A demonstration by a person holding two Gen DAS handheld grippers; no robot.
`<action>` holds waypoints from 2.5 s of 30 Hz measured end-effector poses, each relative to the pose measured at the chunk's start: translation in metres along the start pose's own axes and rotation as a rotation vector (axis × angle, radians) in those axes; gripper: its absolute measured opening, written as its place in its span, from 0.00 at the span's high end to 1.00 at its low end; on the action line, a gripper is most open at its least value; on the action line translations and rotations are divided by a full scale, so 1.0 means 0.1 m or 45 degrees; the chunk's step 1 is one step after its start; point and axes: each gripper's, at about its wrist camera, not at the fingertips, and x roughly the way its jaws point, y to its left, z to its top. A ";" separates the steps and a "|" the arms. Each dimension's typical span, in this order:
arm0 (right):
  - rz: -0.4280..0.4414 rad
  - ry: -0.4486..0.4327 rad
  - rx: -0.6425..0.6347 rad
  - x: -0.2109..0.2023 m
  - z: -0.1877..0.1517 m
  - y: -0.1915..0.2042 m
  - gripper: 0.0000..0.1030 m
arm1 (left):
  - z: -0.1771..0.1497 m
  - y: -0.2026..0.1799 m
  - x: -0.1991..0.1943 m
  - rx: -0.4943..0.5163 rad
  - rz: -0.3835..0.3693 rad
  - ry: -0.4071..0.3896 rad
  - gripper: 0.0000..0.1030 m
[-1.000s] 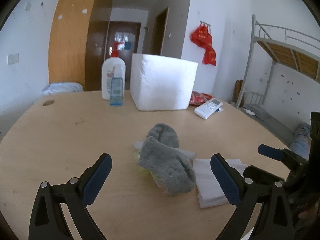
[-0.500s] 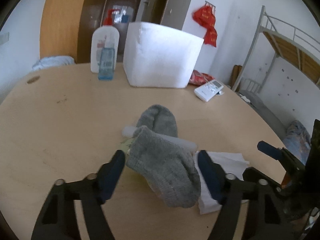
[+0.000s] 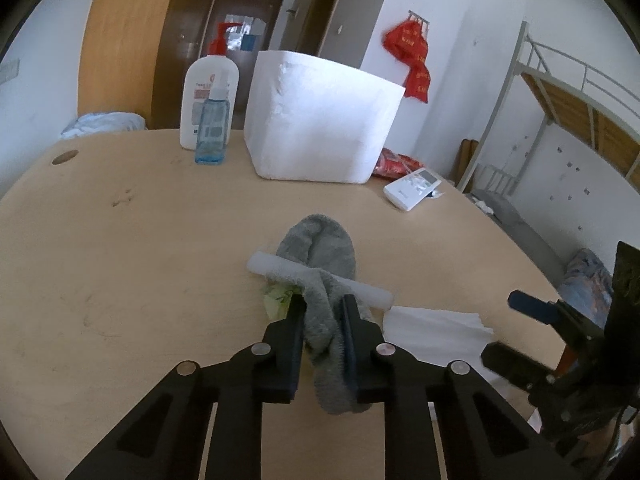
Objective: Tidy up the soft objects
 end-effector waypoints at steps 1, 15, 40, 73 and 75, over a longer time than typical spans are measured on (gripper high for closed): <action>0.004 0.006 -0.009 0.00 0.00 0.01 0.00 | 0.00 0.00 -0.01 -0.001 -0.011 -0.006 0.83; 0.014 0.109 -0.110 0.18 0.04 0.13 0.00 | 0.00 -0.02 -0.19 0.031 -0.078 -0.103 0.83; 0.075 0.209 -0.159 0.22 -0.09 0.23 0.60 | 0.01 0.00 -0.28 0.090 -0.038 -0.069 0.83; 0.124 0.180 -0.044 0.21 -0.09 0.11 0.69 | -0.17 -0.19 -0.27 0.166 0.039 0.026 0.93; 0.121 0.178 -0.030 0.21 -0.10 0.10 0.69 | -0.14 -0.20 -0.29 0.166 0.038 0.007 0.93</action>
